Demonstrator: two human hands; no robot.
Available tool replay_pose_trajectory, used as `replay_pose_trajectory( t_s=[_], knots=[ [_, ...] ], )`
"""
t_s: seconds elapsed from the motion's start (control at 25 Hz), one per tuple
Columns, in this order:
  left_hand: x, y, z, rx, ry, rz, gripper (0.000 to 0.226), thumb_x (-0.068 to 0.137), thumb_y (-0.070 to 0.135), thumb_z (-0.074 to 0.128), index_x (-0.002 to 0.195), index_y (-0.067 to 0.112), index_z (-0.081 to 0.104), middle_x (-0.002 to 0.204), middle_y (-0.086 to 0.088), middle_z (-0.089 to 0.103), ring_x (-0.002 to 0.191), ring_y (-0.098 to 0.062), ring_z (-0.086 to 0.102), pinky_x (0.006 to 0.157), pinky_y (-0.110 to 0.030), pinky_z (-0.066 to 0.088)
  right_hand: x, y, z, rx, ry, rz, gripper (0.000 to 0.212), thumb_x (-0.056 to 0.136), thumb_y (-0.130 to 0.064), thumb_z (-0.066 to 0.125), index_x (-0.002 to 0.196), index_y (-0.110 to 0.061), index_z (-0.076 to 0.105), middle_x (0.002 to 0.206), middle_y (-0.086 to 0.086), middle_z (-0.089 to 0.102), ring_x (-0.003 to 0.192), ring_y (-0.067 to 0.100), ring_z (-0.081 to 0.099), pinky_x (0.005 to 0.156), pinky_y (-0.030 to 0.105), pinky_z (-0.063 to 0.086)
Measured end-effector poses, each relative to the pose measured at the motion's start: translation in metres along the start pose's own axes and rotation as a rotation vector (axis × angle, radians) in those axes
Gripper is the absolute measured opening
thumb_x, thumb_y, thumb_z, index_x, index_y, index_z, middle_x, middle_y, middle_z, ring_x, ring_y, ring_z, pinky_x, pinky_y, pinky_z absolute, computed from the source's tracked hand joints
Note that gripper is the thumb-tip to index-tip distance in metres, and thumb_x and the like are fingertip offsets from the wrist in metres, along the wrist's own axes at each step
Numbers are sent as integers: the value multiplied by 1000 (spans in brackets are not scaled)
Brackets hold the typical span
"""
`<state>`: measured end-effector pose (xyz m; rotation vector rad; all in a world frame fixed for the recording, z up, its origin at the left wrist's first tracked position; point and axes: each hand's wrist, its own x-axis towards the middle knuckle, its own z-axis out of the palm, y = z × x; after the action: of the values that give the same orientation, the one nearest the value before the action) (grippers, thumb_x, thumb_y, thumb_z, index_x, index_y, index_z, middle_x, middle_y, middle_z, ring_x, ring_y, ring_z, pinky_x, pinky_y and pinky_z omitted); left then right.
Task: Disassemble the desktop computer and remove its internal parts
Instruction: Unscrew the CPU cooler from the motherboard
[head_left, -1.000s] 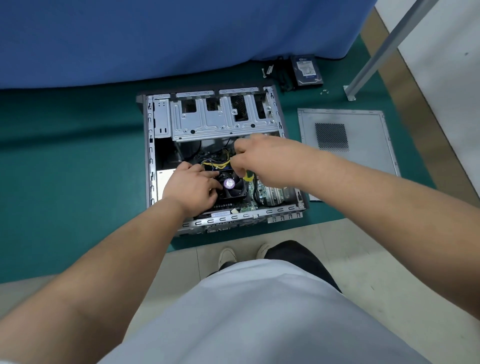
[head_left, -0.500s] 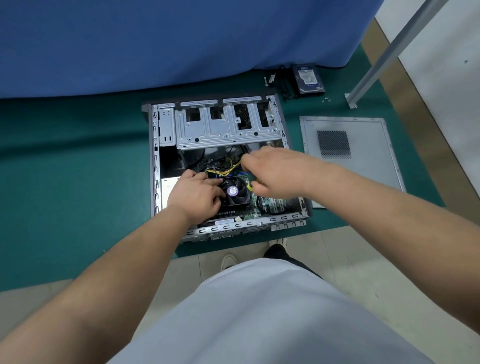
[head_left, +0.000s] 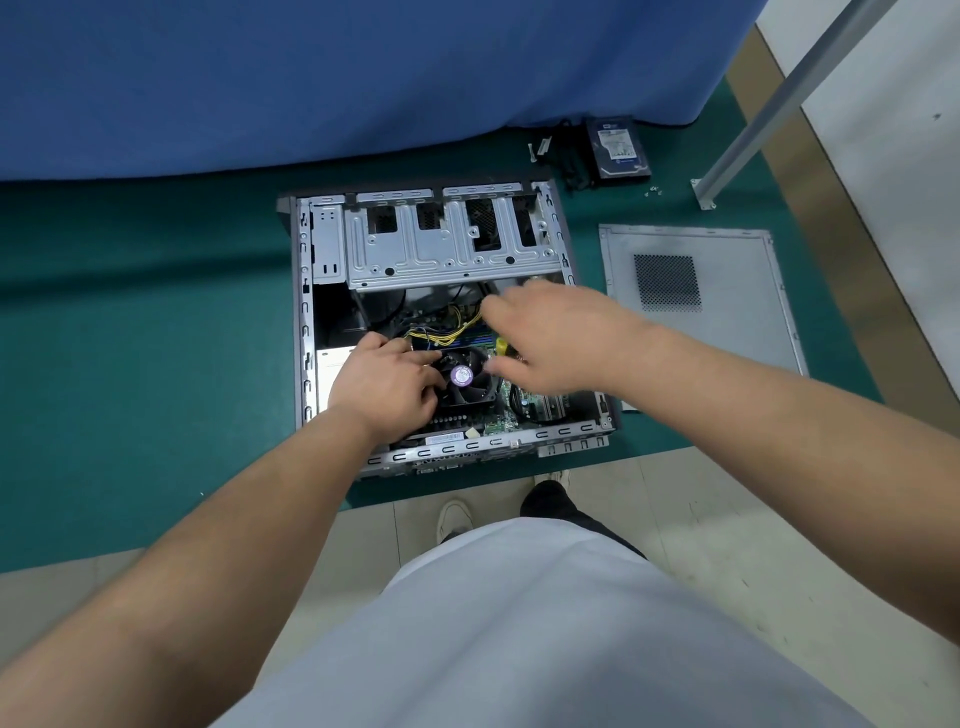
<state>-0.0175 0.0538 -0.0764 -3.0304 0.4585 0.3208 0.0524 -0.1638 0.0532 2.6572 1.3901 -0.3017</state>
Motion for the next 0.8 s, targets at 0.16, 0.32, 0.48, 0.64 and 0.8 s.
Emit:
replay_pose_trajectory(
  t_s=[0.16,0.32,0.48,0.64,0.8],
  knots=[
    [-1,0,1,-11,2,-7,42,97,50,36,125,50,67,152,20,51,125,-11,53,102,-40,35,7,-5,4,-159,59,362,65,102,-68,18,93,-17,59,56,-4,40,48,17,36,48,27,26],
    [-1,0,2,-15,5,-12,42,97,49,37,125,50,67,151,20,52,124,-11,54,102,-39,35,0,20,-1,78,-74,-60,36,104,-46,44,123,-16,51,101,1,61,90,23,54,75,34,45],
    [-1,-1,4,-35,17,-21,41,96,49,37,123,49,69,148,20,55,124,-11,53,101,-39,35,-6,12,2,66,-91,99,49,98,-63,33,100,-18,51,79,0,52,79,27,57,64,37,47],
    [-4,-1,3,-106,66,-56,37,96,47,46,123,44,70,146,17,58,135,-16,45,111,-40,29,-3,-4,7,-108,99,270,52,104,-62,20,96,-21,52,60,-4,35,59,25,44,51,31,33],
    [-14,-1,-1,-199,136,-139,37,99,44,51,133,39,66,152,12,54,144,-22,39,117,-43,24,-9,10,1,46,-43,-108,30,99,-42,45,113,-15,47,91,0,47,88,23,48,72,38,41]
  ],
)
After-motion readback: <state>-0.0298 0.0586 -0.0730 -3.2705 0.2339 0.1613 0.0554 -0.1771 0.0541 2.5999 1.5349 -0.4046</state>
